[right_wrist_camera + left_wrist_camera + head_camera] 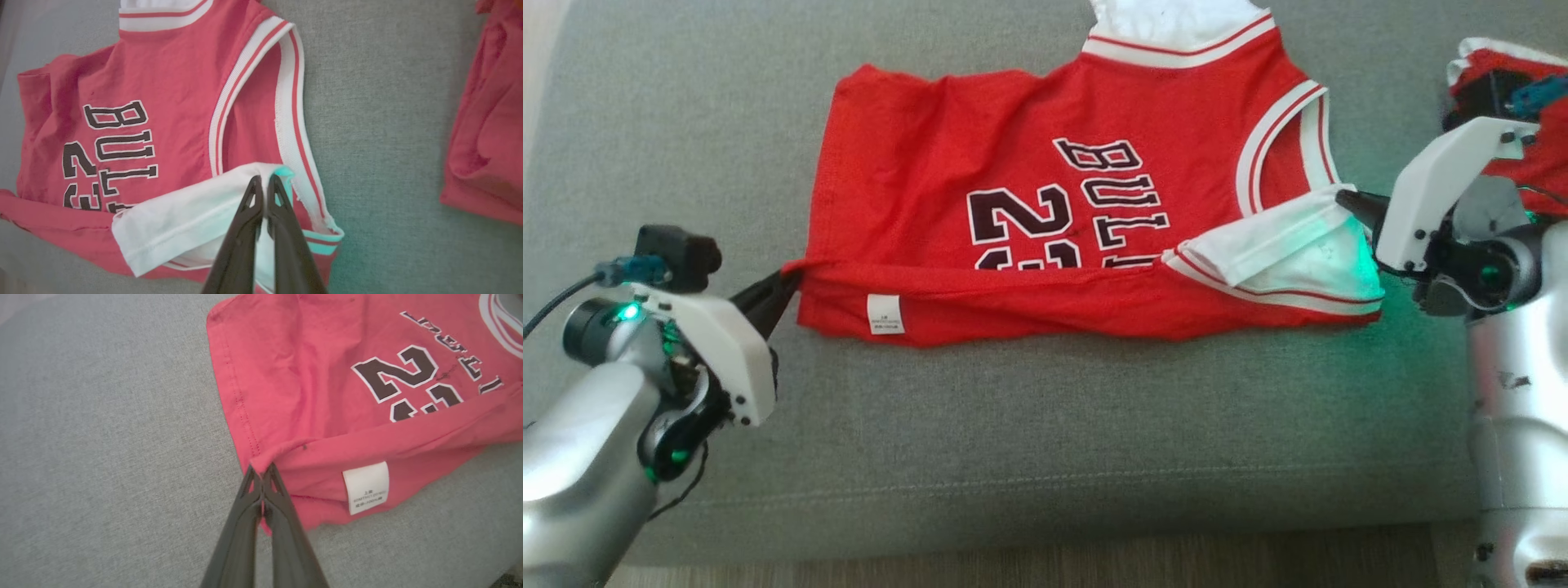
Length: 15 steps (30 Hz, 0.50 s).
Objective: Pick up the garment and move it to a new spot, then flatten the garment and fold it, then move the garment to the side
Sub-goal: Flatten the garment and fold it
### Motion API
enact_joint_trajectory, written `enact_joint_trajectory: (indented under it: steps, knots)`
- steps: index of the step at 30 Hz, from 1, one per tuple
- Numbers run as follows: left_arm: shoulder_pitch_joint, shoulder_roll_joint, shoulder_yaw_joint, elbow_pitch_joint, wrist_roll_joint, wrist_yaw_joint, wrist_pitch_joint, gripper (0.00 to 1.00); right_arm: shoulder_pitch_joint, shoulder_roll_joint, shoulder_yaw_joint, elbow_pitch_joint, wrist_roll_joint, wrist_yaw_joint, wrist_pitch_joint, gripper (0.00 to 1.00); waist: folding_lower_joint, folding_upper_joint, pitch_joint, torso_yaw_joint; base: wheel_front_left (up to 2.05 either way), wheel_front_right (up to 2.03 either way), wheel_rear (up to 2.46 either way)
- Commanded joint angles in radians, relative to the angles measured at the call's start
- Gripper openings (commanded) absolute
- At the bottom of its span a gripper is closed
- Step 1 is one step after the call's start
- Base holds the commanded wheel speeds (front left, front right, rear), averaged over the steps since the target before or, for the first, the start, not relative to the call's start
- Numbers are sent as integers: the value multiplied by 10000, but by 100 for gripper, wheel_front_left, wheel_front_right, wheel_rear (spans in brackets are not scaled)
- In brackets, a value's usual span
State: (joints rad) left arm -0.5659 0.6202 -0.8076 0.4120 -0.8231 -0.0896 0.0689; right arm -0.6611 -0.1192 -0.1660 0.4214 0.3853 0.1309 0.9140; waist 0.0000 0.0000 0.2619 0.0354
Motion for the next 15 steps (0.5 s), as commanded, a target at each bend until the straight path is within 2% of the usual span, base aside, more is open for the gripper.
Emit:
enact_joint_trajectory:
  steps: [1,8,15]
  knots:
    - [-586,347,400,-6,91,-89,-56,0,-506,-36,223,-172,-57,-2,-317,0,0,0,125,34,0,0,0]
    - [-1029,-7,211,508,152,-231,-267,0,-1021,-192,598,648,331,-2,-2027,0,0,0,321,16,0,0,0]
    - [-1434,-297,37,864,234,-294,-389,0,-1340,-360,1162,1309,609,-2,-2984,0,0,0,507,-39,0,0,0]
